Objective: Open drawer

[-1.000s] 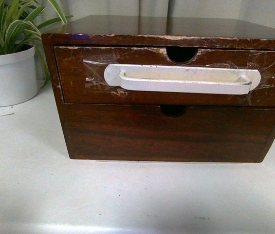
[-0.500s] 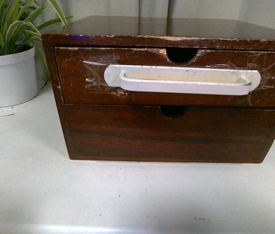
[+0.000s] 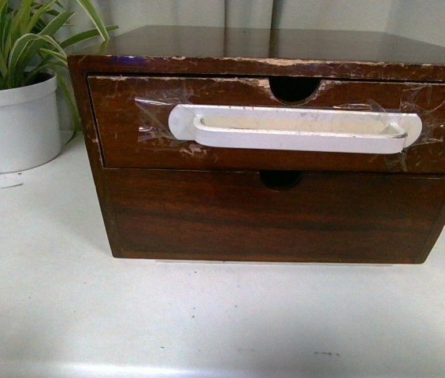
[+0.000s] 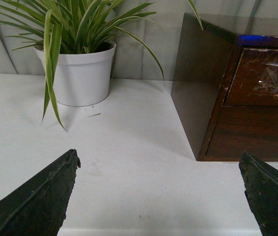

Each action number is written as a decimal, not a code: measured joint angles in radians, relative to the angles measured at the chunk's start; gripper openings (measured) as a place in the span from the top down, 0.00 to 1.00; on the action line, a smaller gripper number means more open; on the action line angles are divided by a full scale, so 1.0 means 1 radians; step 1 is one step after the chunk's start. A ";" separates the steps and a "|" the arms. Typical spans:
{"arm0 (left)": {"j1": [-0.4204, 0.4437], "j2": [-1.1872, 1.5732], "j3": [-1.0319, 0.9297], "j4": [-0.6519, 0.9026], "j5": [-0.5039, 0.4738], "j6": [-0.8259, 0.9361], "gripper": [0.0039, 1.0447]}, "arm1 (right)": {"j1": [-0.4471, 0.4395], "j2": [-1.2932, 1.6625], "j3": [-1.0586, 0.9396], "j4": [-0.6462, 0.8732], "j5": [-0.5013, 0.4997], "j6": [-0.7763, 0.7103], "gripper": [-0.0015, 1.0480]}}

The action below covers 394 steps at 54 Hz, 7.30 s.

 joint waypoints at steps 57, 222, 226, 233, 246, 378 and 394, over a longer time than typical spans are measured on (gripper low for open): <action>-0.184 0.947 0.748 -0.400 0.528 0.962 0.06 | 0.016 0.752 0.638 -0.481 -0.344 -0.773 0.09; -0.381 1.619 1.260 -0.579 0.376 1.175 0.06 | 0.274 1.485 1.073 -0.431 -0.423 -0.932 0.09; -0.383 1.619 1.254 -0.571 0.376 1.178 0.06 | 0.277 1.490 1.073 -0.431 -0.423 -0.932 0.09; -0.388 1.619 1.248 -0.579 0.370 1.192 0.06 | 0.278 1.494 1.073 -0.438 -0.424 -0.932 0.09; -0.401 1.618 1.237 -0.584 0.365 1.210 0.06 | 0.278 1.494 1.073 -0.438 -0.425 -0.933 0.09; -0.345 1.326 1.081 -0.625 0.511 1.185 0.06 | 0.307 1.195 0.925 -0.441 -0.512 -0.856 0.09; -0.273 1.247 1.062 -0.428 0.558 1.040 0.06 | 0.232 1.079 0.862 -0.293 -0.520 -0.780 0.09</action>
